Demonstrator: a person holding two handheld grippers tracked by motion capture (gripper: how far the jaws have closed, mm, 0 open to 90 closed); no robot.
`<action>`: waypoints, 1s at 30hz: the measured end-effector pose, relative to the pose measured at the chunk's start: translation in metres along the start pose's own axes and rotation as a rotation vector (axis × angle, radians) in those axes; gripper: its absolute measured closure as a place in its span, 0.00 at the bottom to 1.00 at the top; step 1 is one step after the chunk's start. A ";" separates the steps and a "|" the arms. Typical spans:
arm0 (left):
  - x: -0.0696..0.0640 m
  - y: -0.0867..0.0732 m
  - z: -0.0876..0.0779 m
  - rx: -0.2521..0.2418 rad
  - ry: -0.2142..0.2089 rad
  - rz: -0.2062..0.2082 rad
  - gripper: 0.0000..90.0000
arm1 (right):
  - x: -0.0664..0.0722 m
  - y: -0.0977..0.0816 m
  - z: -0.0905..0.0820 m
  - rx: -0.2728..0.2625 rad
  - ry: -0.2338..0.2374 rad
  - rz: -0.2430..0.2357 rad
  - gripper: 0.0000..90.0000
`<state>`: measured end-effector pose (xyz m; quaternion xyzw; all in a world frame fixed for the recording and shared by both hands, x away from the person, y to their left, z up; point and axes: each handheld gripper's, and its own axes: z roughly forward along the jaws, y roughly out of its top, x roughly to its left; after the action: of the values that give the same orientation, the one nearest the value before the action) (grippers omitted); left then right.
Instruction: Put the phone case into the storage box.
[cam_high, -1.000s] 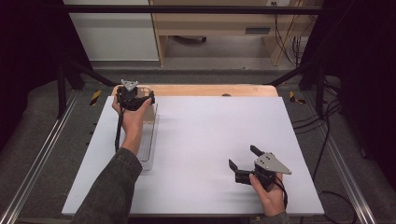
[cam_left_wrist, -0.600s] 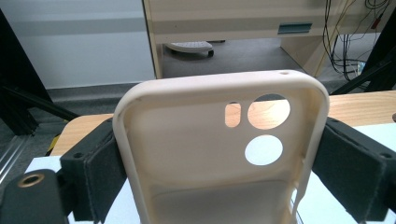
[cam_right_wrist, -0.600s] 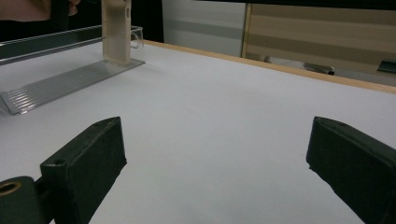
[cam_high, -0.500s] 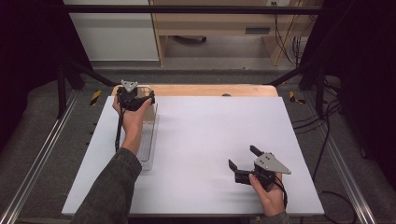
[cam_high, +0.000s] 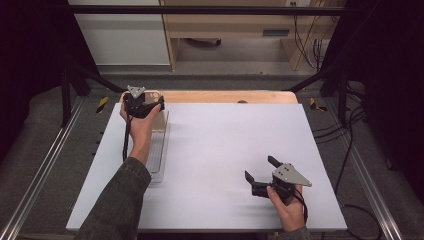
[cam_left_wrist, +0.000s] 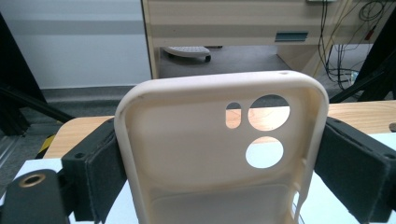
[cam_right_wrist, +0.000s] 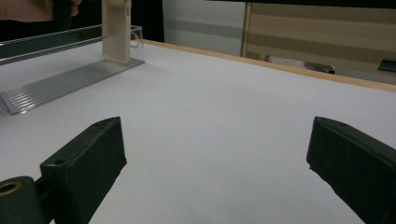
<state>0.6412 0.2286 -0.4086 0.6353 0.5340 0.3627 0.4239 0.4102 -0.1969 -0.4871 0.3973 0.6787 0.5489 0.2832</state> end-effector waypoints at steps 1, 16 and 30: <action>0.000 0.000 0.000 -0.003 -0.005 -0.001 0.10 | 0.000 0.000 0.000 0.000 0.000 0.000 0.05; -0.005 0.003 -0.004 -0.057 -0.043 0.037 0.07 | 0.001 0.000 0.000 0.000 0.002 -0.001 0.05; -0.012 0.002 -0.019 -0.041 -0.099 0.132 0.04 | 0.003 0.002 -0.001 -0.005 0.002 -0.011 0.05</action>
<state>0.6231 0.2190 -0.3994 0.6774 0.4618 0.3688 0.4379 0.4078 -0.1946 -0.4849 0.3923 0.6798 0.5493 0.2867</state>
